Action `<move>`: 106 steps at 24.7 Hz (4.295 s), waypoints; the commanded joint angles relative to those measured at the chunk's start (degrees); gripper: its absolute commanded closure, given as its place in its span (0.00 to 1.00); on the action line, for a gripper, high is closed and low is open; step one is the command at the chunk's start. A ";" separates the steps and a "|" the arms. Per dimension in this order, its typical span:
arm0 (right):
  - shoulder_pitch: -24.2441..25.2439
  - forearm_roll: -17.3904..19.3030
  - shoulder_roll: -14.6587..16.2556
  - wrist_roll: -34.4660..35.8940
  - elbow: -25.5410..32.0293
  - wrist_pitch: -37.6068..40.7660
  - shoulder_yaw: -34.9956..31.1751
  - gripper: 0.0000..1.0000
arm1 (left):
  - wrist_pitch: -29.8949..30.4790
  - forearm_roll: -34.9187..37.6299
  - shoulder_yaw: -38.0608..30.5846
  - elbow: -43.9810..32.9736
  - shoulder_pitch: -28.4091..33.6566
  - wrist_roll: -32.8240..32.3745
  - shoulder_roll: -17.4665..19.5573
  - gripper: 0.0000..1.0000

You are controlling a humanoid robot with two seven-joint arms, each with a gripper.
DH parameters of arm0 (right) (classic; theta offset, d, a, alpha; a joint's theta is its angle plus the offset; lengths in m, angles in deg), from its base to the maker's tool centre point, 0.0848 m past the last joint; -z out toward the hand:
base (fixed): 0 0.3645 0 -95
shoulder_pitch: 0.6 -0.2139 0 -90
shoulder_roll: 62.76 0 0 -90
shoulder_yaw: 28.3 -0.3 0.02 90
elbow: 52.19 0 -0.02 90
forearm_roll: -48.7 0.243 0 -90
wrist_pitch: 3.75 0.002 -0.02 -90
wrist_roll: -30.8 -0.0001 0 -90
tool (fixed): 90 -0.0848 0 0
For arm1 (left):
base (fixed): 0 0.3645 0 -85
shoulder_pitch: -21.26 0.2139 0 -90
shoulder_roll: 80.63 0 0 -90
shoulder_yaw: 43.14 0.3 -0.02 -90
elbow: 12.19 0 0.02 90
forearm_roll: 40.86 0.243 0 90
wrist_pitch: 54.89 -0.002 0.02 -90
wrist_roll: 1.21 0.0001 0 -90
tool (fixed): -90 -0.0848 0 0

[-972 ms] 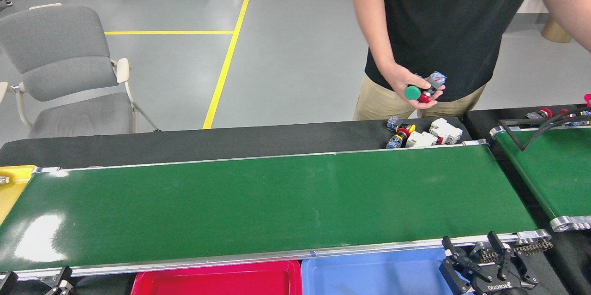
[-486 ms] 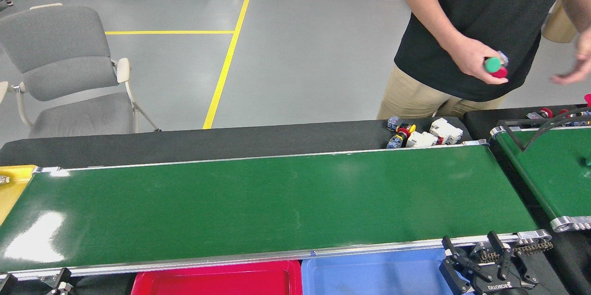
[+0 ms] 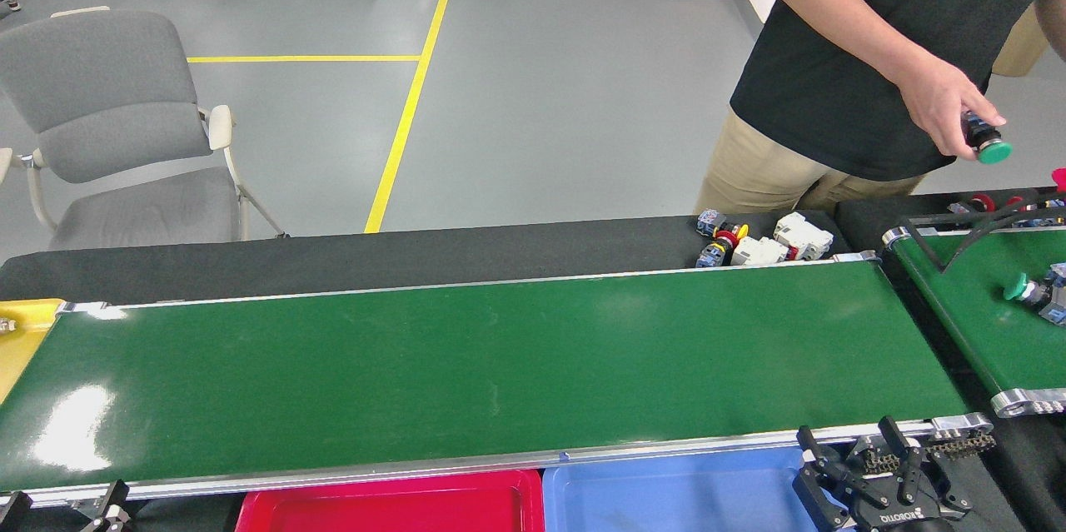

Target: Pick switch part from conveyor to tray

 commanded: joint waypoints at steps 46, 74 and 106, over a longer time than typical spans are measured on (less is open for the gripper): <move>-9.13 0.29 3.17 -3.08 -10.72 -0.34 -0.95 0.01 | 0.30 0.37 0.06 0.15 -1.46 0.24 0.86 0.00; -26.18 -0.59 5.02 -3.61 -28.30 -8.69 12.58 0.02 | 1.00 0.63 2.43 2.61 -4.80 0.24 1.74 0.00; -23.19 -8.41 -4.74 0.34 -15.20 28.31 42.29 0.00 | 2.41 0.55 3.22 3.40 -6.56 -0.02 1.65 0.00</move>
